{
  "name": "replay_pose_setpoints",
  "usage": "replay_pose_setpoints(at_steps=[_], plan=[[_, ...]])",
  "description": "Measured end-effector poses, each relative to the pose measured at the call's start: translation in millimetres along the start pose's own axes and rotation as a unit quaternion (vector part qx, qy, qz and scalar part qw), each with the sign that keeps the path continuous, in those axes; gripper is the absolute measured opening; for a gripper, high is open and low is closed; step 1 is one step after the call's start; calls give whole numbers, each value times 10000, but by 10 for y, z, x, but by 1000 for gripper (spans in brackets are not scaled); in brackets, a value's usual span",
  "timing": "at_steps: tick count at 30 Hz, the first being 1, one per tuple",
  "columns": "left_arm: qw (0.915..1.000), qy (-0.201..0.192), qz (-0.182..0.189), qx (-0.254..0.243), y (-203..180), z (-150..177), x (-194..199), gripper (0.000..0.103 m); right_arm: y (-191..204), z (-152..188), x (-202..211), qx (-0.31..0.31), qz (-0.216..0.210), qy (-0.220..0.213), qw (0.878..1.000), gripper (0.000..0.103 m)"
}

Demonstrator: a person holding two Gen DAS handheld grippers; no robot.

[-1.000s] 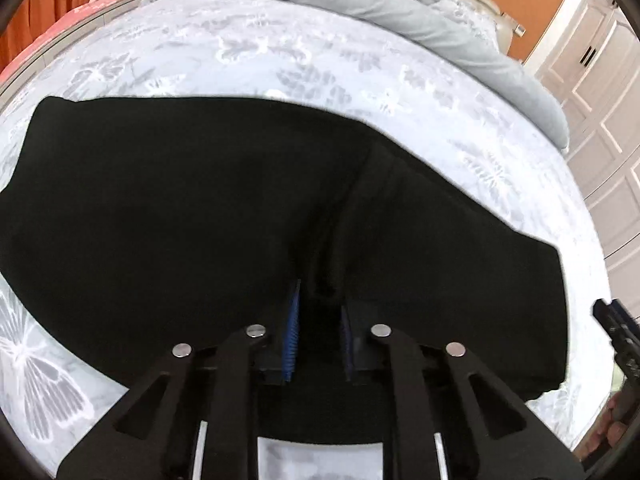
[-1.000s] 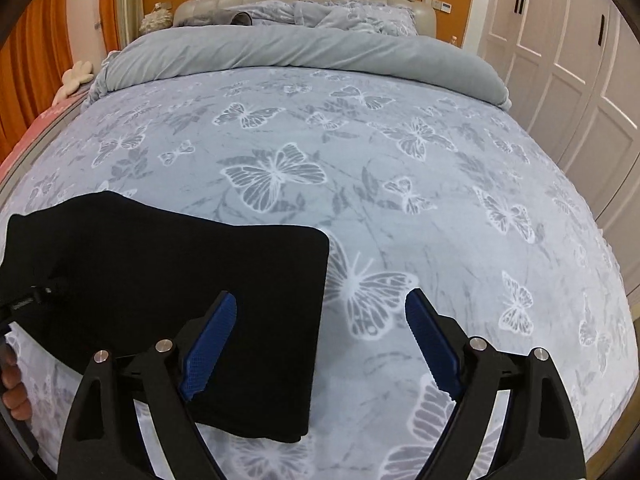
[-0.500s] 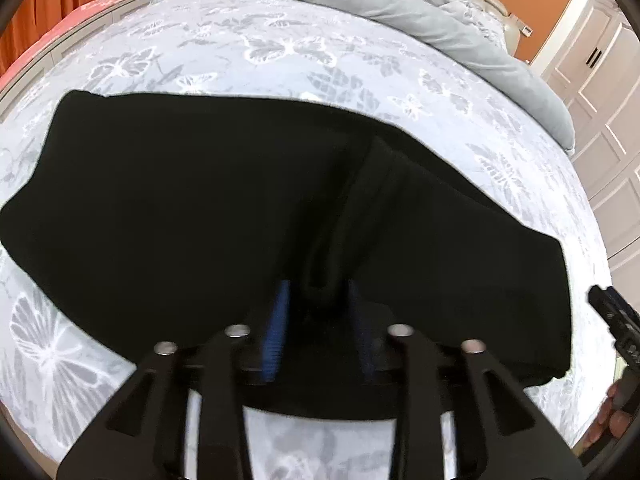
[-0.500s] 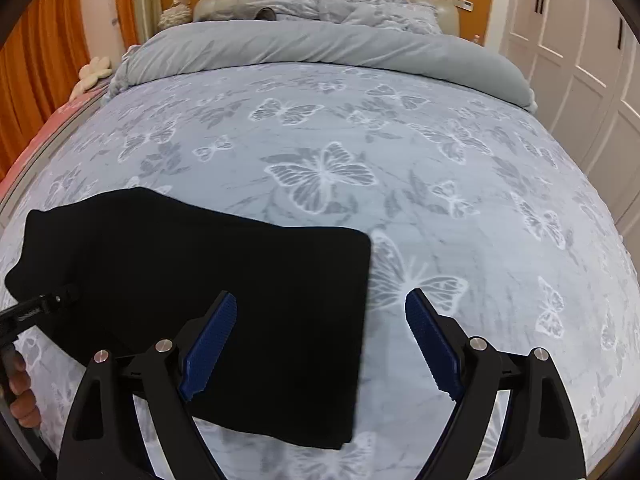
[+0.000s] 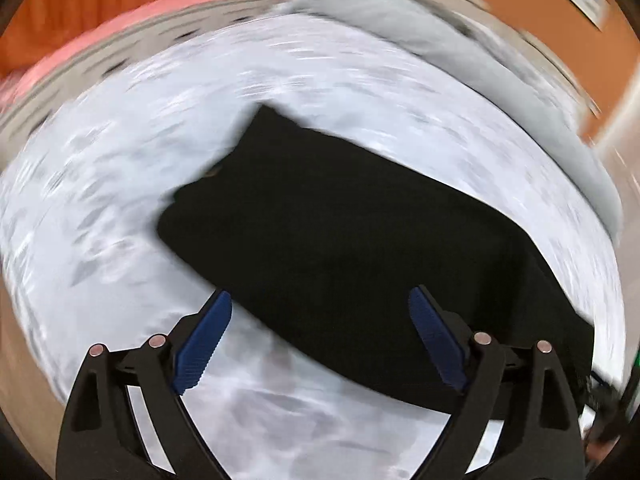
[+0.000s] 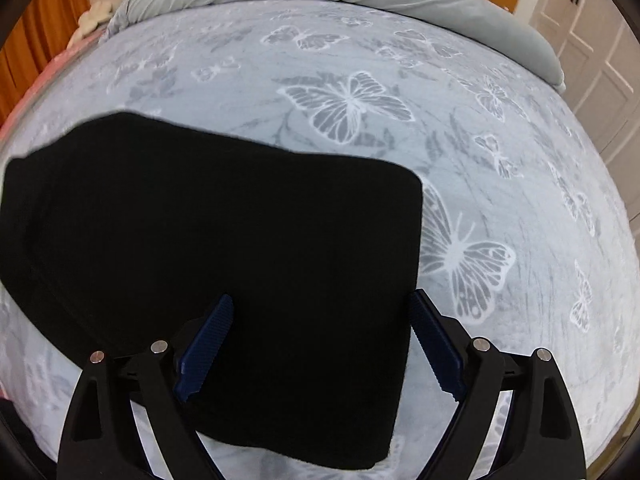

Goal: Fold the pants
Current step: 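Grasp the folded pants with the left gripper while the right gripper releases them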

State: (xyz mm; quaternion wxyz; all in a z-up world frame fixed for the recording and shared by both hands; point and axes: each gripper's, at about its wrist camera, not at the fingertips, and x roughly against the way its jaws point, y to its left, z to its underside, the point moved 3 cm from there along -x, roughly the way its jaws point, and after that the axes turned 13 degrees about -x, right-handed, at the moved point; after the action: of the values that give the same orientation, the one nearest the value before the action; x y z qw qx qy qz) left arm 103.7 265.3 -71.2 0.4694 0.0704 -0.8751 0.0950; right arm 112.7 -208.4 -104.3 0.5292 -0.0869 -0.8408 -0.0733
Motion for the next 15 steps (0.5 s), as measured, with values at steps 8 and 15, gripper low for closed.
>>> replay_pose_setpoints(at_steps=[8,15], plan=[[9980,190,-185,571,774,121,-71,89,-430,144,-91,-748,-758,622,9924,87],[9907,556,673,1045,729,210,-438,98,-467,251,-179,-1239,-1779,694,9737,89]])
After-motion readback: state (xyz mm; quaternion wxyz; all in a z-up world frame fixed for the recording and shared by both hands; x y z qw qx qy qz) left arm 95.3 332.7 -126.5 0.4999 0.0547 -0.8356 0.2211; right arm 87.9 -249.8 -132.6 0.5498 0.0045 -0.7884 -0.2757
